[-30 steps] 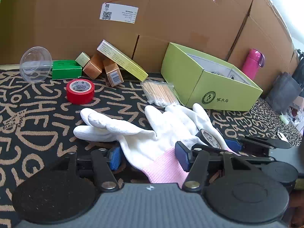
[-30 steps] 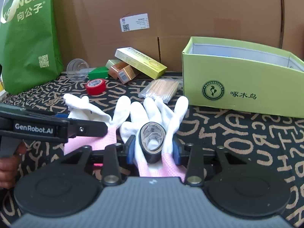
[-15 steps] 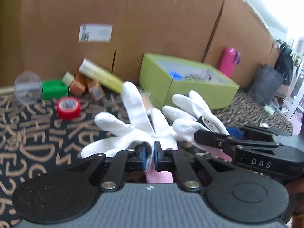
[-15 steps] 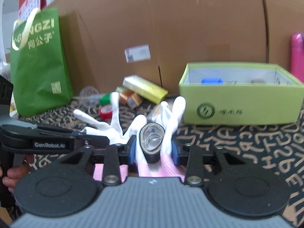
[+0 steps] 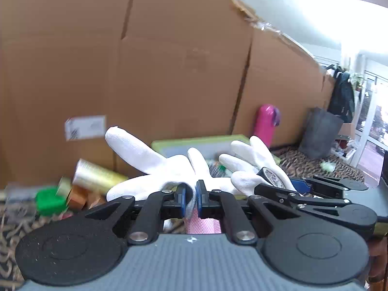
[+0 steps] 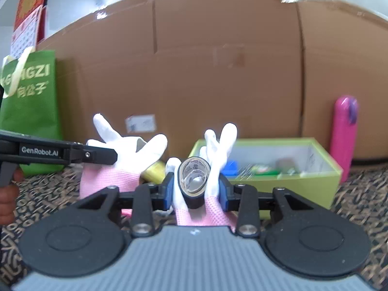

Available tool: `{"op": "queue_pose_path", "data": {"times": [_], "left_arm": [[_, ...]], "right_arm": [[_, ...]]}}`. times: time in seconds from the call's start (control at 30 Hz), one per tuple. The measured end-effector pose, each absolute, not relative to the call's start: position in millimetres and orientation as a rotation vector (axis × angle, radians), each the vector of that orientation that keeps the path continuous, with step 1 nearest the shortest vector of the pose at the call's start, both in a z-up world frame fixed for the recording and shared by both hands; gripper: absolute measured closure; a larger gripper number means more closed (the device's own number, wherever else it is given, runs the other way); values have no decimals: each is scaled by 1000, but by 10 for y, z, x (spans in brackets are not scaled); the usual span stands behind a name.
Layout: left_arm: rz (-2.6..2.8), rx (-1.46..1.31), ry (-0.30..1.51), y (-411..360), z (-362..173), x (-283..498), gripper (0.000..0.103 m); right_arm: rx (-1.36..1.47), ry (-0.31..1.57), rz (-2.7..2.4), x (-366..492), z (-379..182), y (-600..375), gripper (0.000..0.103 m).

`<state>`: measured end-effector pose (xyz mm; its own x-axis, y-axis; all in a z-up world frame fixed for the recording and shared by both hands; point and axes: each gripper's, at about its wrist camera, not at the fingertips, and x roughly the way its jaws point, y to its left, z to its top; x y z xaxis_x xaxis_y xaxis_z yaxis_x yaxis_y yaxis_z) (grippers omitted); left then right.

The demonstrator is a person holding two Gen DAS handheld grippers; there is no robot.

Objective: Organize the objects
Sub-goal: 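Carry both gloves into the lime-green box and open both tools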

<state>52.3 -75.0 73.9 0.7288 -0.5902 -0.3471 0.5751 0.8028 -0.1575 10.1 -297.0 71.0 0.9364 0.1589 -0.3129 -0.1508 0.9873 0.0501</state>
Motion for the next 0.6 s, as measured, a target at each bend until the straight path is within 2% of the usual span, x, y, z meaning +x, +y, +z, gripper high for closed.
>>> {"op": "queue_pose_path", "data": {"times": [0.27, 0.6], "left_arm": [[-717, -54, 429, -1375, 988, 1038, 96], [-760, -141, 519, -2129, 896, 1824, 96]], "right_arm": [[-50, 255, 28, 510, 935, -3362, 67], [-101, 298, -80, 1319, 727, -3969, 67]]}}
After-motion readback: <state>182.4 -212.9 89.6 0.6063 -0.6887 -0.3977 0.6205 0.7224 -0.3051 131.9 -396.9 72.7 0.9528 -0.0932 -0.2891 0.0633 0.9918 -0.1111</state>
